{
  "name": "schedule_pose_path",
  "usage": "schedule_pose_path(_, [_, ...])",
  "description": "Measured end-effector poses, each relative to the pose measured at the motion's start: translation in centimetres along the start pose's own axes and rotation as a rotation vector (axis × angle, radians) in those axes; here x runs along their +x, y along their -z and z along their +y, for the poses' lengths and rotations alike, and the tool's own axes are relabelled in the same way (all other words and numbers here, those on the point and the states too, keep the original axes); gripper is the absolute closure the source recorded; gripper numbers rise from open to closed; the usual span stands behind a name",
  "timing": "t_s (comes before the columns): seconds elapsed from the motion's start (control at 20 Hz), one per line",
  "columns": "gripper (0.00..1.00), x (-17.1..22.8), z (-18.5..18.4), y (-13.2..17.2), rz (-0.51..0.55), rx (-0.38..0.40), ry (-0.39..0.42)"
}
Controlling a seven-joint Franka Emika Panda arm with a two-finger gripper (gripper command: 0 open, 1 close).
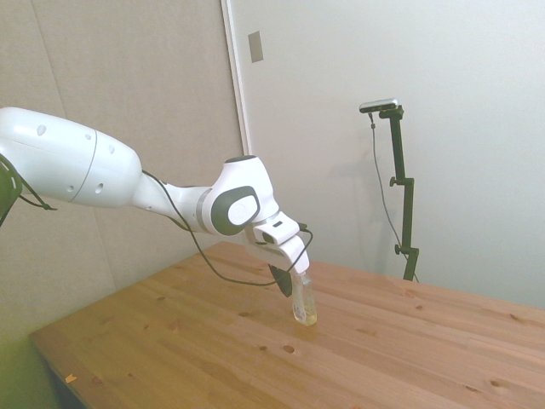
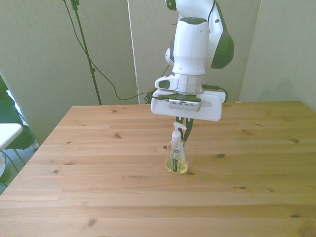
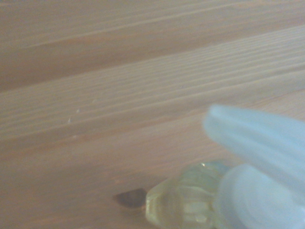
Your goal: Knock down the sanitizer
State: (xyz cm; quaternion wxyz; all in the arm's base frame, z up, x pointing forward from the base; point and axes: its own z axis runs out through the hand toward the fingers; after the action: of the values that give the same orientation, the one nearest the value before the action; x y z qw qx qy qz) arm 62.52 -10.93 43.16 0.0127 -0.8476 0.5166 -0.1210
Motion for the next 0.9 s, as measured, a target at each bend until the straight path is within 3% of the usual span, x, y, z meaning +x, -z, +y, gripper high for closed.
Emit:
schedule_pose_path(0.5, [1.0,5.1,-3.4,-3.2,0.023,0.025,-0.072])
schedule_pose_path(0.9, [1.0,7.1,-5.2,-3.9,0.028,0.065,-0.103])
